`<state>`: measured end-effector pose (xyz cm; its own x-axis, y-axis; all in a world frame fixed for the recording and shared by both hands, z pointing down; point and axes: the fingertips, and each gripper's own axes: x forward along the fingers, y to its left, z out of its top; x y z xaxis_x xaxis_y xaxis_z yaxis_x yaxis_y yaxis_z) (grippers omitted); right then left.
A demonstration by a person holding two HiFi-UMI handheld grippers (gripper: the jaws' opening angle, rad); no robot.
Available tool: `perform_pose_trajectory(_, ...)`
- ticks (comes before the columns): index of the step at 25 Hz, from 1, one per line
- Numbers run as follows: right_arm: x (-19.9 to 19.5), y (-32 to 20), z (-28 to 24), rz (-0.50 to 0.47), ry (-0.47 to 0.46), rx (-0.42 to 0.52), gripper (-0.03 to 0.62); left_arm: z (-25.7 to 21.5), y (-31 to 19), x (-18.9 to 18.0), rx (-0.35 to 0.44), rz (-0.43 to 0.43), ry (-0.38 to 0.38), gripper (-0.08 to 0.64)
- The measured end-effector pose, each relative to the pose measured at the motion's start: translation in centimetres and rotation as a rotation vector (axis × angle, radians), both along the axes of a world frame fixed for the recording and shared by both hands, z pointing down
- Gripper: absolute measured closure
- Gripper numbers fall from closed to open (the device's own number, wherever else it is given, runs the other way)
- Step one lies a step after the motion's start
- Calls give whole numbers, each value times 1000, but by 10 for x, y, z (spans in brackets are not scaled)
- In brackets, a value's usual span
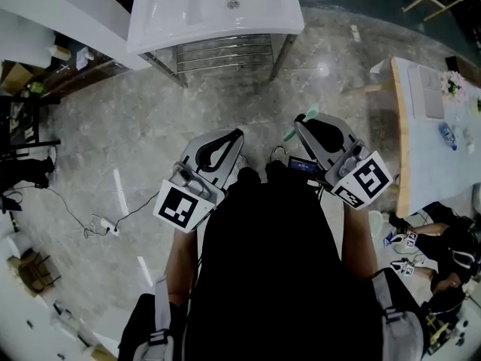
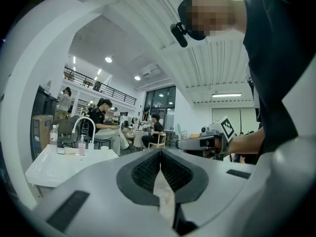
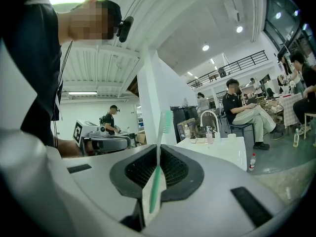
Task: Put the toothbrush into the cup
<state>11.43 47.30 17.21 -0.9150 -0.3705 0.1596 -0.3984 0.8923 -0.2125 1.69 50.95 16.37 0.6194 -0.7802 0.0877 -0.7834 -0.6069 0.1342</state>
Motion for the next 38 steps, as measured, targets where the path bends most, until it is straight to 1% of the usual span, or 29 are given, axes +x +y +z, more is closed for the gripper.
perform_pose_trajectory(6, -20, 4, 6, 41, 5, -8, 563, 11, 9, -26, -7, 12, -11, 548)
perform_pose_trajectory(9, -27, 8, 8, 60, 11, -17, 563, 13, 14, -34, -3, 13, -35, 548)
perform_pose_trajectory(11, -31, 9, 8, 63, 13, -18, 563, 14, 16, -38, -8, 12, -37, 548)
perform_pose_trajectory(15, -35, 6, 6, 72, 23, -18, 563, 14, 14, -42, -11, 15, -23, 548)
perform_pose_trajectory(19, -32, -4, 9, 74, 19, -26, 563, 21, 9, -39, -14, 24, -92, 548)
perform_pose_trajectory(22, -31, -11, 14, 65, 21, -27, 563, 23, 3, -39, -27, 8, -66, 548)
perform_pose_trajectory(24, -30, -19, 15, 59, 18, -28, 563, 22, -4, -40, -32, -8, -52, 548)
perform_pose_trajectory(33, -22, -81, 13, 41, -2, -27, 563, 16, -58, -35, -36, -52, -55, 548)
perform_pose_trajectory(38, -19, -127, 10, 43, -23, -26, 563, 13, -98, -31, -49, -64, -80, 548)
